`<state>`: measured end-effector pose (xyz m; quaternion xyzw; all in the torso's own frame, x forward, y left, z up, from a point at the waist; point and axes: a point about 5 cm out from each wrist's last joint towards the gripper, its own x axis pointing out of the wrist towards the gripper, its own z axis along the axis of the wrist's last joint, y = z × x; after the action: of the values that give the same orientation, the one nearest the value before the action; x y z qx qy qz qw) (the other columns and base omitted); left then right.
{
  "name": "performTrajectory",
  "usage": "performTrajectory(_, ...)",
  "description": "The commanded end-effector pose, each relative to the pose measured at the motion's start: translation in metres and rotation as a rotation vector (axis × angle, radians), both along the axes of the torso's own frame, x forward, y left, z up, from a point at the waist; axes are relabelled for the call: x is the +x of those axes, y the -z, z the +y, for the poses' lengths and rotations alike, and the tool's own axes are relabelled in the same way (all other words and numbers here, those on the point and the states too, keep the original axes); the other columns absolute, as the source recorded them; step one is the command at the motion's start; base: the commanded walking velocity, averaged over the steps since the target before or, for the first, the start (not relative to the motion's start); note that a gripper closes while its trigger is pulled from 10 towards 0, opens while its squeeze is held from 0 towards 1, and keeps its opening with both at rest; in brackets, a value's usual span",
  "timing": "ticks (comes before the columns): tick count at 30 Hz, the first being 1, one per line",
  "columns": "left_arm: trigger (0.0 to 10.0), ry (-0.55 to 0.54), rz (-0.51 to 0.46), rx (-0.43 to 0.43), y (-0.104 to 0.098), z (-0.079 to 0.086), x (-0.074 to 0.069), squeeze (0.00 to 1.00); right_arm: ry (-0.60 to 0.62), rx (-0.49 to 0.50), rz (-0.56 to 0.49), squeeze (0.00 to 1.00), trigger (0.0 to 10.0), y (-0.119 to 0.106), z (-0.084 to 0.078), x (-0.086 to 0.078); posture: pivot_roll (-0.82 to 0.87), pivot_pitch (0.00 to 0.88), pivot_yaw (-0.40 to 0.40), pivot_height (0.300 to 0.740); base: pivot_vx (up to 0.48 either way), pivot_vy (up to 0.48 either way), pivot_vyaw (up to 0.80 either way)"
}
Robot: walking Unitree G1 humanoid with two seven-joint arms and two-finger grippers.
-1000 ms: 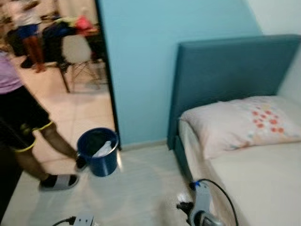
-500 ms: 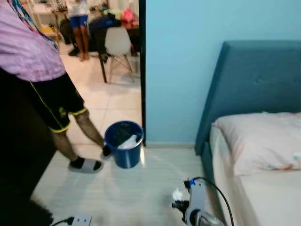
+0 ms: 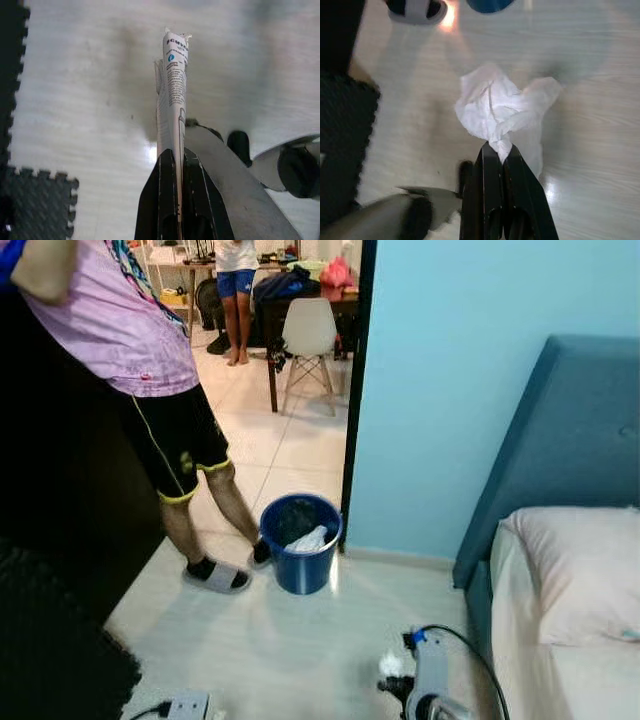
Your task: Clean up the room
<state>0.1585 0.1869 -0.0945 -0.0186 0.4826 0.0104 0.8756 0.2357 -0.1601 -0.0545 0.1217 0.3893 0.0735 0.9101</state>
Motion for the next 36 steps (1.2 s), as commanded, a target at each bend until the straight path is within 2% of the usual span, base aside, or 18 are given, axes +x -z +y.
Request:
performTrajectory(1,10.0,-0.013,-0.074,-0.019,-0.009,0.001,0.02,0.0,-0.001,-0.008,0.02,0.0,10.0,0.003,0.0,-0.004,-0.08,0.024,-0.016,0.735,0.48,0.0,0.0)
performTrajectory(4,10.0,0.017,-0.169,-0.047,-0.023,-0.003,0.047,0.0,0.001,-0.014,0.027,0.0,10.0,0.004,-0.001,-0.005,-0.08,0.024,-0.017,0.735,0.48,0.0,0.0)
performTrajectory(6,10.0,0.017,-0.169,-0.047,-0.023,-0.003,0.047,0.0,0.001,-0.014,0.027,0.0,10.0,0.004,-0.001,-0.005,-0.08,0.024,-0.017,0.735,0.48,0.0,0.0)
performTrajectory(7,10.0,0.027,-0.194,-0.054,-0.027,-0.005,0.054,0.0,0.001,-0.016,0.029,0.0,10.0,0.004,-0.001,-0.005,-0.08,0.024,-0.017,0.735,0.48,0.0,0.0)
performTrajectory(8,10.0,0.027,-0.194,-0.054,-0.027,-0.005,0.054,0.0,0.001,-0.016,0.029,0.0,10.0,0.004,-0.001,-0.005,-0.08,0.024,-0.017,0.735,0.48,0.0,0.0)
performTrajectory(12,10.0,0.087,-0.286,-0.078,-0.044,-0.017,0.08,0.0,0.004,-0.015,0.024,0.0,10.0,0.003,0.0,-0.004,-0.08,0.024,-0.013,0.735,0.48,0.0,0.0)
performTrajectory(21,10.0,0.106,-0.3,-0.113,-0.045,-0.028,0.082,0.0,0.005,-0.016,0.027,0.0,10.0,0.004,0.0,-0.005,-0.09,0.029,-0.013,0.735,0.48,0.0,0.0)
performTrajectory(27,10.0,0.136,-0.32,-0.136,-0.048,-0.033,0.086,0.0,0.003,-0.017,0.033,0.0,10.0,0.005,-0.001,-0.006,-0.09,0.035,-0.017,0.735,0.48,0.0,-0.64)
performTrajectory(36,10.0,0.21,-0.334,-0.127,-0.052,-0.038,0.092,0.0,0.013,-0.014,0.029,0.0,10.0,0.005,-0.001,-0.007,-0.1,0.036,-0.011,0.735,0.48,0.0,0.0)
